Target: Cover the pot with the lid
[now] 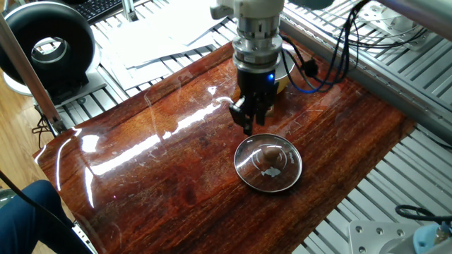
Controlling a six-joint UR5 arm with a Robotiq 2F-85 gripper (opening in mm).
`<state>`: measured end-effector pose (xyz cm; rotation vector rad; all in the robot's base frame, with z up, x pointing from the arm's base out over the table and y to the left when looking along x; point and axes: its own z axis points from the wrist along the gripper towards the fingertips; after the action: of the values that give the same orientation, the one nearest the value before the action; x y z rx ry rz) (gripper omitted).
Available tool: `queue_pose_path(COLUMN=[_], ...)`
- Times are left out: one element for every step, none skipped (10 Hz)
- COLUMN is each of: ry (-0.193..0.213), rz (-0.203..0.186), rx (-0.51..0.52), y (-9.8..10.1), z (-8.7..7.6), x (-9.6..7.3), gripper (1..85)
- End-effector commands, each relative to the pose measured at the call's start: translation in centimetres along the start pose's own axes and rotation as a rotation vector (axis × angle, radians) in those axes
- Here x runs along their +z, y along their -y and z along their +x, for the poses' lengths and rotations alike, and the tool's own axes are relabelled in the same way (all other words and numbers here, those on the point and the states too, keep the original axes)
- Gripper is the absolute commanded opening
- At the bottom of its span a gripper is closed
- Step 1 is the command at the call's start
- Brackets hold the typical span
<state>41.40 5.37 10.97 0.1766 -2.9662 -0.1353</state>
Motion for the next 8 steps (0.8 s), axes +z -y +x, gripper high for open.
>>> queue_pose_path(ry=[0.012,0.012,0.015,0.022,0.034,0.042,0.046,0.043], rz=[0.023,0.034,0.045,0.049,0.056,0.056,0.053,0.055], rx=[0.000,-0.003,-0.017,-0.027,-0.035,-0.037,-0.036,-0.048], y=[0.0,0.3,1.0,1.3,1.5,1.4,1.2,1.3], z=[1.0,1.1,1.3,1.5,1.5,1.5,1.6,1.8], x=[2.0,2.5,3.1,3.7,4.4,5.0,5.4,5.6], gripper=[44.0,44.0,44.0,44.3,44.7,45.3,45.3,45.3])
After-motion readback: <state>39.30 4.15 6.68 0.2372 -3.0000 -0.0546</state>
